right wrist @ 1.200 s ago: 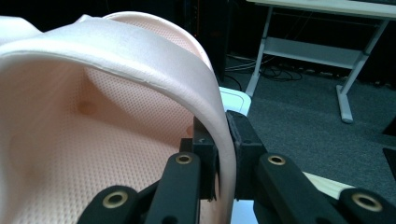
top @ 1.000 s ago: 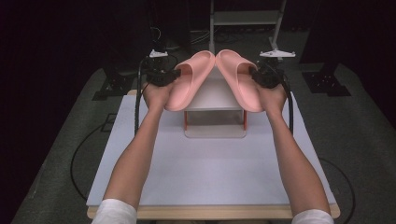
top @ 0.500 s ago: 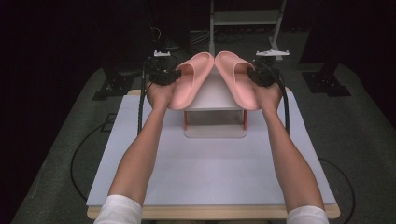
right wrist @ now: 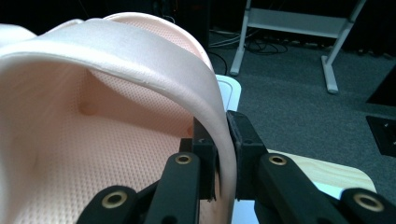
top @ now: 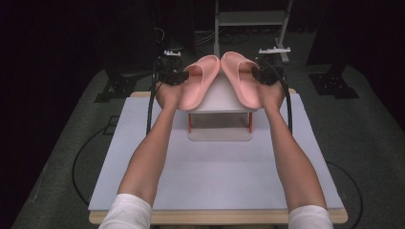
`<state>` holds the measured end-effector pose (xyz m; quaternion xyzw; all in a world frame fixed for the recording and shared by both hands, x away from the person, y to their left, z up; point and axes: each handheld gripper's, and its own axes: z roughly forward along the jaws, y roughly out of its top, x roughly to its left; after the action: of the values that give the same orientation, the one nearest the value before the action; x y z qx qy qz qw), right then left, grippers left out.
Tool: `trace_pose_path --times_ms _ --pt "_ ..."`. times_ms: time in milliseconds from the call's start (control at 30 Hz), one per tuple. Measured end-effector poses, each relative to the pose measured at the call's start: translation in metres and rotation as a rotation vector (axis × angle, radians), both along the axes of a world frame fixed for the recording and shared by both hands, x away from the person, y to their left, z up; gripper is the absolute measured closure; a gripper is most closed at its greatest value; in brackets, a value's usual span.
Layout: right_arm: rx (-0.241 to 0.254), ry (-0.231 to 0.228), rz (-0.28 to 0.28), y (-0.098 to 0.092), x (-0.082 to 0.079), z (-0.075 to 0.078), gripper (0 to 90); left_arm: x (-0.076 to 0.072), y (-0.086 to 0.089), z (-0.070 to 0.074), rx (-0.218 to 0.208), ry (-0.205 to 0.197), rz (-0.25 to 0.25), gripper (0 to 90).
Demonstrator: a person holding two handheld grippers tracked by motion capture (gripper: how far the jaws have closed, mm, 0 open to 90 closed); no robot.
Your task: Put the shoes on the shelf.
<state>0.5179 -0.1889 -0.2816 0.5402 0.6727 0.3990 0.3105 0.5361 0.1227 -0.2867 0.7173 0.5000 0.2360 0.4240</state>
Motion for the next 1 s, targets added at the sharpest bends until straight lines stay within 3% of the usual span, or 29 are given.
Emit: trace_pose_path --times_ms 133,367,533,1000 --pt "-0.018 0.021 -0.01 0.0024 0.004 -0.0048 81.9 0.0008 -0.0009 0.0001 -0.02 0.008 -0.005 79.5" --pt "-0.026 0.037 -0.005 0.0044 0.005 -0.0087 77.7 -0.0009 -0.003 0.0009 -0.018 0.02 -0.034 72.6" --pt "-0.006 0.048 0.015 0.0038 0.0041 -0.0078 72.4 -0.0026 -0.0008 0.0019 -0.059 0.036 -0.051 68.3" --pt "0.009 0.063 0.05 0.0097 0.0004 -0.0066 69.0 -0.0077 0.0004 0.0003 -0.102 0.049 -0.073 66.6"
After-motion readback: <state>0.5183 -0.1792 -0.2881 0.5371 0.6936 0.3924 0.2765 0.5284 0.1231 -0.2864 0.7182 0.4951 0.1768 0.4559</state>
